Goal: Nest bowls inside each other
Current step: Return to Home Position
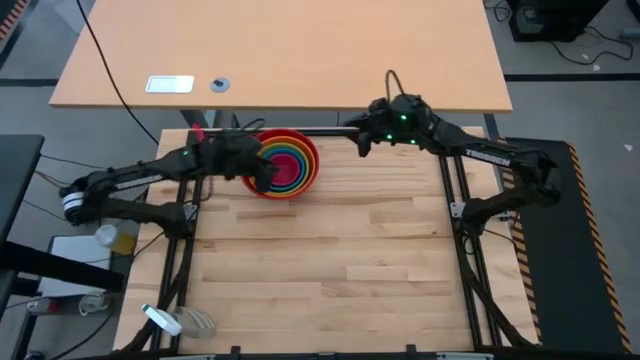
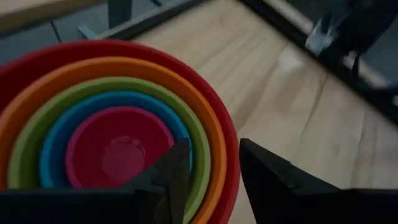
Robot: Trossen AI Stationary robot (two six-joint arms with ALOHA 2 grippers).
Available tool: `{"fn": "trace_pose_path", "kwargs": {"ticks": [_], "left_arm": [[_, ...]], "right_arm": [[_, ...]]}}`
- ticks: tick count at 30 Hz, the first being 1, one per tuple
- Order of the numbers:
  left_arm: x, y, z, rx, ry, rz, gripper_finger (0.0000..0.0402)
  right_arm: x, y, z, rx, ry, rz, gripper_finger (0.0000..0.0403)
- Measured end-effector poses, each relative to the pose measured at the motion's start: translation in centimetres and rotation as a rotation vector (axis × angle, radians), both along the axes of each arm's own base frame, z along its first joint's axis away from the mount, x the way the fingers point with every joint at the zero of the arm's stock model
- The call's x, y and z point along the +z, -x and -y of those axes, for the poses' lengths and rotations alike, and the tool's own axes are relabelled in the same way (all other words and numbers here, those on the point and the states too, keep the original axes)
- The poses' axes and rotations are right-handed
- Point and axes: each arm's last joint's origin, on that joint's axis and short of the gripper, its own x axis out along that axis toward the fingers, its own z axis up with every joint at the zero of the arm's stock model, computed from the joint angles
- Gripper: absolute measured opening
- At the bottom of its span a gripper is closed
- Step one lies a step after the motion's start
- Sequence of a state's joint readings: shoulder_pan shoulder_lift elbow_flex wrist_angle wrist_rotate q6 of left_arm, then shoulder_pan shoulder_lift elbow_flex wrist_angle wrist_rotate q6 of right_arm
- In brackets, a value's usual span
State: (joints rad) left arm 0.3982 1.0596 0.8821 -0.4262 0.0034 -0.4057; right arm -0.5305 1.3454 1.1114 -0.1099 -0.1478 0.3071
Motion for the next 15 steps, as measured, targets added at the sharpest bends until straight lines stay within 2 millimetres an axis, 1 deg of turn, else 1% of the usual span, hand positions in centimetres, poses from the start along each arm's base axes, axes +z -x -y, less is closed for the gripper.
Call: {"fn": "trace_pose_path", "kwargs": {"ticks": [4, 7, 10, 12, 15], "left_arm": [[-0.4, 2.4, 0.7, 0.053, -0.015, 0.112, 0.0142], [-1.2, 3.7, 1.2, 0.086, -0.028, 0.207, 0.0142], [-1.9, 4.9, 1.7, 0.1, -0.045, 0.342, 0.0142], [-2.7, 5.7, 2.0, 0.106, -0.049, 0.417, 0.0142], [-4.5, 6.9, 2.5, 0.131, -0.014, 0.484, 0.0142]], "right_arm": [[-1.0, 2.3, -0.2, -0.028, 0.031, 0.081, 0.0242], [-1.7, 4.2, -1.1, -0.03, 0.06, 0.18, 0.024], [-2.7, 6.1, -2.1, -0.031, 0.071, 0.275, 0.0233], [-3.2, 7.4, -2.7, -0.035, 0.071, 0.325, 0.0228], [-4.1, 9.2, -3.5, -0.05, 0.047, 0.359, 0.0217]]}}
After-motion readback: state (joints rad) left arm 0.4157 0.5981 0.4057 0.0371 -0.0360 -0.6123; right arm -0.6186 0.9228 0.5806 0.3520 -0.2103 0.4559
